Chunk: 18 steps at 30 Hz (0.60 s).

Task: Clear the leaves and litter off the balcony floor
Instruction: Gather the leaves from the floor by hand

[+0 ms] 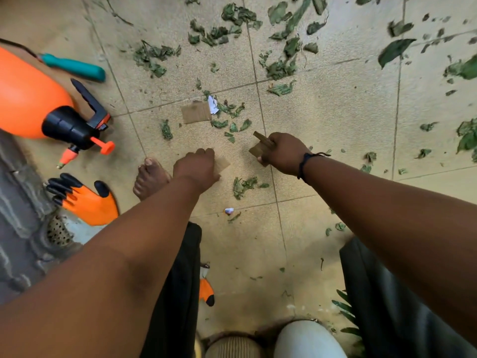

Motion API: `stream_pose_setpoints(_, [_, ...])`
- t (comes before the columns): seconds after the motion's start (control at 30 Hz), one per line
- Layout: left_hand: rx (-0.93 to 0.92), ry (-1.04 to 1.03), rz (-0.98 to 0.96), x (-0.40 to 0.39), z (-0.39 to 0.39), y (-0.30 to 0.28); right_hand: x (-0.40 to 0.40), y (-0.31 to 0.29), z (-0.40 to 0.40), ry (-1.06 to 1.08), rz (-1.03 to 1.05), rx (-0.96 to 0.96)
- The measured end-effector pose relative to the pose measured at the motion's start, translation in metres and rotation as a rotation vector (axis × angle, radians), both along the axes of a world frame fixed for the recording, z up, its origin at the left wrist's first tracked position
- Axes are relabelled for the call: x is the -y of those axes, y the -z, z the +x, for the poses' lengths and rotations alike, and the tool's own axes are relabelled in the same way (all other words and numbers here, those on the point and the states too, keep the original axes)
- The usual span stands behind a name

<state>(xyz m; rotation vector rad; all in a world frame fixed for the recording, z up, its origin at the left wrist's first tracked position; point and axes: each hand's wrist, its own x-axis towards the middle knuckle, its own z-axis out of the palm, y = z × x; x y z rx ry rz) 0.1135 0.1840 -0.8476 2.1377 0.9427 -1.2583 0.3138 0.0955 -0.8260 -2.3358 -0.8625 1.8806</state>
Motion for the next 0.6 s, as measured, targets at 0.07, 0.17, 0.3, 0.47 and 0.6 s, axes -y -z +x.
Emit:
stream_pose_setpoints(0.07, [-0.014, 0.087, 0.054, 0.007, -0.003, 0.004, 0.0, 0.0, -0.005, -0.013, -0.013, 0.005])
stream_pose_setpoints(0.17, [0.012, 0.174, 0.093, 0.017, -0.005, 0.01, 0.002, 0.001, -0.006, 0.043, -0.031, -0.025])
stream_pose_setpoints(0.3, [-0.017, 0.002, 0.016, 0.013, 0.001, 0.007, 0.01, -0.005, 0.0, 0.21, -0.071, -0.09])
stream_pose_setpoints(0.47, [0.248, -0.495, -0.173, 0.005, 0.016, -0.004, 0.005, -0.021, -0.003, 0.372, -0.037, -0.188])
stream_pose_setpoints(0.6, [0.404, -1.137, -0.408, 0.006, 0.038, -0.043, -0.011, -0.046, -0.018, 0.389, -0.02, -0.304])
